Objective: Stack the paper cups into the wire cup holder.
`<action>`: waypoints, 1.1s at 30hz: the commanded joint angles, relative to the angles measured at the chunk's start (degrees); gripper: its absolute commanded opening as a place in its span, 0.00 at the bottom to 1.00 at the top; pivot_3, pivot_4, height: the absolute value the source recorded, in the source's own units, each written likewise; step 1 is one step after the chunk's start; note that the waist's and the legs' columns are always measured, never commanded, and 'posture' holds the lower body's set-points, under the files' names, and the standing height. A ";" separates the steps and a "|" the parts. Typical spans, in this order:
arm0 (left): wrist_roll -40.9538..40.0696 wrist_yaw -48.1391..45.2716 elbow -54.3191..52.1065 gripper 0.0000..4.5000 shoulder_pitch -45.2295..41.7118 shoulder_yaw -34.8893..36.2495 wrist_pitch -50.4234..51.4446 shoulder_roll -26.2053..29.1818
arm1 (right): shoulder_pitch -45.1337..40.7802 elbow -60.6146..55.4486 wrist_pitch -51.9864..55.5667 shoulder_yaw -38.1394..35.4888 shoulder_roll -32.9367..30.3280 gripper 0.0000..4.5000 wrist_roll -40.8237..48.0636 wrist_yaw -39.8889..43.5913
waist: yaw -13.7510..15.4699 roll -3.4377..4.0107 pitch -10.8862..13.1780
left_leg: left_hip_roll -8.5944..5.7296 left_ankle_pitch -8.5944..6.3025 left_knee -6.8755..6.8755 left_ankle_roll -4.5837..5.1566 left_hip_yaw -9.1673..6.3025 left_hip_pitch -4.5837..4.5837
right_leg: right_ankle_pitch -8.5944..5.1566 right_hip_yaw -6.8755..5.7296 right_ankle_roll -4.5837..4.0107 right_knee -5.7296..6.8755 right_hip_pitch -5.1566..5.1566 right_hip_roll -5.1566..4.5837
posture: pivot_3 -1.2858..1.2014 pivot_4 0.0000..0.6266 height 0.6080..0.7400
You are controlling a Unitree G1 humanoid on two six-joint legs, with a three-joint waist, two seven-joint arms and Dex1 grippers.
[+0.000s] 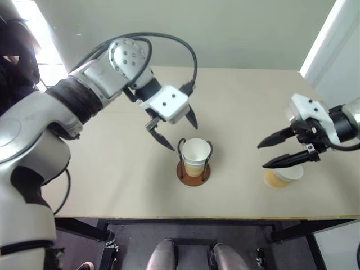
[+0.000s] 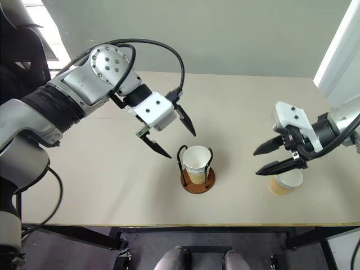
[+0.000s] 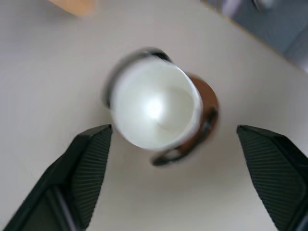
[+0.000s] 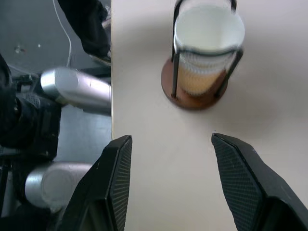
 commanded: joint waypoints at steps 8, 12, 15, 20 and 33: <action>-10.94 -1.66 -6.19 0.99 7.25 21.39 25.52 2.71 | 16.56 2.02 -21.14 -2.34 -10.98 0.59 -12.60 0.81 | -0.03 0.05 -0.01 | 0.03 -0.09 0.00 -0.02 0.15 0.12 | 0.08 0.09 0.31 0.03 0.05 0.06 | 0.52 0.24 1.00; -10.52 -1.66 -10.70 0.99 9.61 25.06 30.61 3.31 | 17.74 5.23 -27.46 -2.06 -10.73 0.59 -17.19 0.34 | -0.08 0.09 -0.01 | 0.08 -0.09 0.14 0.00 0.07 0.16 | 0.17 0.18 0.43 0.03 0.14 -0.04 | 0.52 0.24 1.00; -9.94 -1.66 -16.11 0.99 11.37 28.14 34.21 3.52 | 16.87 7.26 -30.62 -1.33 -9.83 0.59 -19.90 0.38 | -0.07 0.07 0.00 | 0.09 -0.04 0.18 0.08 0.01 0.22 | 0.18 0.17 0.38 0.00 0.26 -0.04 | 0.52 0.24 1.00; -9.34 -1.66 -20.88 0.99 13.96 33.76 39.76 2.93 | 16.35 8.13 -32.94 -0.71 -8.53 0.59 -22.13 1.04 | -0.10 0.08 0.00 | 0.06 0.00 0.21 0.16 0.13 0.44 | 0.12 0.24 0.25 -0.02 0.49 -0.04 | 0.52 0.24 1.00; -5.90 -1.66 -21.01 0.99 23.24 44.95 43.69 3.18 | 15.82 9.37 -39.25 2.28 -3.43 0.59 -29.31 0.29 | -0.24 0.08 0.00 | 0.06 0.01 0.05 0.15 0.13 1.08 | 0.06 0.27 0.18 -0.09 1.05 0.00 | 0.52 0.24 1.00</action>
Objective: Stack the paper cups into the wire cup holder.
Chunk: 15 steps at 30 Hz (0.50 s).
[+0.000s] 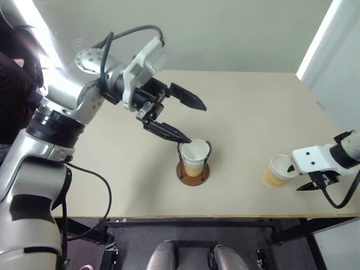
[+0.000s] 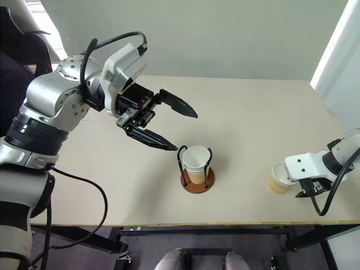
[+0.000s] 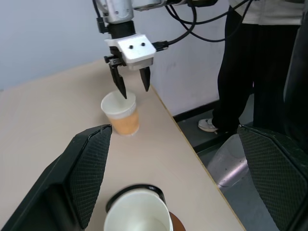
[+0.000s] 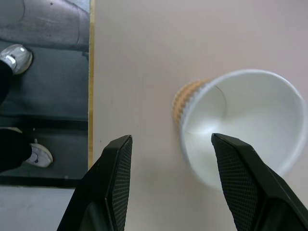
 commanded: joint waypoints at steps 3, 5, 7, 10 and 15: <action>1.51 -1.66 -0.41 0.99 3.03 1.85 -1.26 3.58 | -2.01 1.09 -2.63 0.42 1.52 0.59 -3.34 -0.56 | -0.09 0.00 0.00 | 0.00 0.00 -0.04 0.00 0.00 -0.01 | -0.01 0.00 -0.01 -0.01 -0.03 0.00 | 0.52 0.24 1.00; 2.45 -1.66 0.33 0.99 4.39 0.79 -2.67 5.30 | -2.17 1.34 -2.99 0.71 2.28 0.59 -4.01 -0.60 | -0.20 0.00 0.00 | 0.01 -0.02 -0.08 -0.01 -0.02 0.00 | -0.03 0.00 -0.04 -0.01 -0.03 0.00 | 0.52 0.24 1.00; 2.75 -1.66 0.68 0.99 5.31 0.86 -3.41 6.06 | -2.38 1.79 -3.56 0.93 2.80 0.59 -4.76 -0.67 | -0.20 -0.01 0.00 | 0.02 -0.02 -0.12 -0.01 -0.03 0.00 | -0.04 -0.02 -0.07 -0.01 -0.05 0.01 | 0.52 0.24 1.00; 2.16 -1.66 -0.26 0.99 7.07 1.67 -3.18 7.14 | -3.27 3.02 -4.82 1.69 3.76 0.59 -6.36 -0.77 | -0.15 0.00 0.00 | 0.01 -0.02 -0.10 -0.02 -0.02 -0.04 | -0.05 -0.02 -0.08 -0.02 -0.07 0.00 | 0.52 0.24 1.00; 1.75 -1.66 -2.15 0.99 8.44 2.29 -2.34 7.94 | -4.43 3.96 -6.39 2.78 4.67 0.59 -8.68 -0.34 | -0.19 -0.01 0.00 | 0.00 -0.04 -0.11 -0.03 -0.01 -0.05 | -0.05 -0.01 -0.11 -0.03 -0.08 -0.03 | 0.52 0.24 1.00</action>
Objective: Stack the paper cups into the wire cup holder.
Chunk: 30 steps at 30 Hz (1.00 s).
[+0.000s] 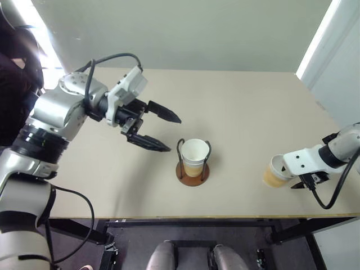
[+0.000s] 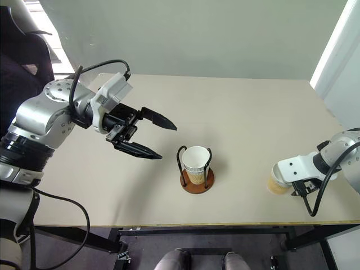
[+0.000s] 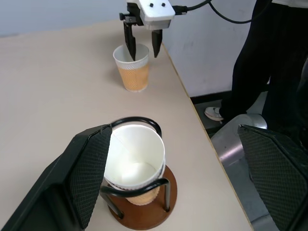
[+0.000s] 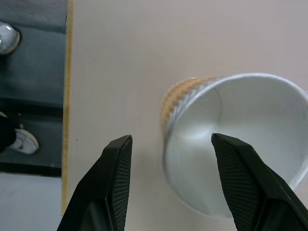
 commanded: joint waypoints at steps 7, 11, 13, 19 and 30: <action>-2.46 -1.66 -2.11 1.00 1.00 2.46 -2.38 1.65 | -2.52 1.73 -4.55 1.01 -0.26 0.30 -4.33 0.65 | -0.06 0.00 0.00 | 0.00 -0.09 -0.05 -0.06 -0.01 0.00 | -0.07 0.00 -0.12 0.01 -0.04 0.01 | 0.52 0.24 1.00; -3.01 -1.66 -0.52 1.00 2.86 1.56 -7.02 2.26 | -2.86 0.72 -4.10 0.42 -0.55 0.01 -4.21 1.36 | -0.09 0.00 0.00 | 0.01 -0.15 -0.10 -0.11 -0.02 0.01 | -0.13 0.00 -0.18 0.02 -0.08 0.01 | 0.52 0.24 1.00; -1.92 -1.66 0.74 1.00 2.40 -1.30 -8.26 3.68 | -3.18 -0.17 -3.64 0.02 -0.81 0.01 -3.87 1.94 | -0.10 0.00 0.00 | 0.01 -0.16 -0.14 -0.14 -0.02 0.01 | -0.16 0.00 -0.21 0.02 -0.11 0.02 | 0.52 0.24 1.00; 7.09 -1.66 10.07 1.00 -0.47 -10.96 -22.44 5.62 | -10.05 -0.81 -1.92 -0.19 0.22 0.01 -3.66 3.27 | -0.15 0.01 0.00 | 0.01 -0.21 -0.21 -0.18 -0.08 -0.02 | -0.21 0.01 -0.29 0.04 -0.20 0.03 | 0.52 0.24 1.00; 9.64 -1.66 19.69 1.00 -5.05 -17.97 -30.13 0.53 | -26.66 -4.76 4.67 5.60 1.47 0.01 -2.06 3.28 | -0.12 0.00 0.00 | 0.01 -0.30 -0.50 -0.27 -0.09 -0.22 | -0.37 -0.09 -0.55 0.07 -0.52 0.01 | 0.52 0.24 1.00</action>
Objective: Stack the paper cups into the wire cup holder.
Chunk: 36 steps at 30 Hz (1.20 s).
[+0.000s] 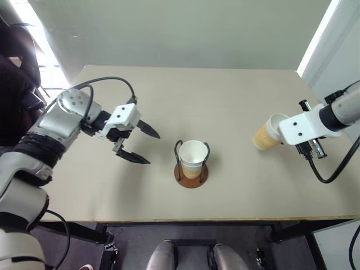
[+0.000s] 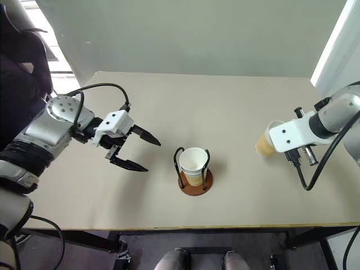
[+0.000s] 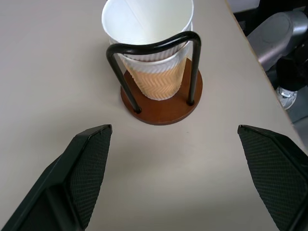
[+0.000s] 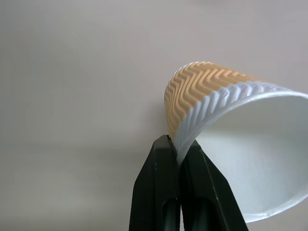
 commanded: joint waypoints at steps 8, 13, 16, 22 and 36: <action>1.95 -1.68 10.07 1.00 -6.27 -2.60 -5.70 -6.14 | -14.34 -2.68 4.67 6.60 0.64 0.01 1.97 0.23 | -0.14 0.00 0.00 | 0.03 -0.02 -0.28 -0.04 -0.03 -0.12 | 0.15 -0.03 0.29 0.04 -0.31 0.01 | 0.52 0.24 1.00; 2.76 -1.68 15.84 1.00 -5.92 -2.71 -9.67 -8.37 | -18.27 -5.11 9.44 9.08 -0.18 0.01 6.39 0.23 | -0.12 0.00 0.00 | 0.04 -0.03 -0.37 -0.04 -0.04 -0.12 | 0.10 -0.06 0.34 0.05 -0.36 0.01 | 0.52 0.24 1.00; 3.36 -1.68 18.43 1.00 -6.38 -2.82 -10.99 -9.80 | -20.90 -7.67 14.09 10.62 -0.33 0.01 10.52 0.23 | -0.05 0.00 0.00 | 0.04 -0.03 -0.37 -0.04 -0.03 -0.16 | 0.06 -0.08 0.37 0.05 -0.36 0.00 | 0.52 0.24 1.00; 3.53 -1.68 19.38 1.00 -6.07 -2.48 -12.44 -11.26 | -24.38 -10.01 19.69 12.40 1.88 0.01 13.06 0.23 | -0.09 -0.03 -0.01 | 0.04 -0.03 -0.35 -0.04 -0.03 -0.17 | -0.06 -0.09 0.18 0.06 -0.38 0.01 | 0.52 0.24 1.00; 4.26 -1.68 18.63 1.00 -5.35 -2.03 -12.19 -10.60 | -21.74 -9.73 23.23 12.95 14.06 0.01 8.16 -0.26 | -0.33 -0.03 -0.02 | 0.04 -0.01 -0.19 -0.04 -0.04 -0.16 | 0.05 -0.12 0.36 0.23 -0.41 0.02 | 0.52 0.24 1.00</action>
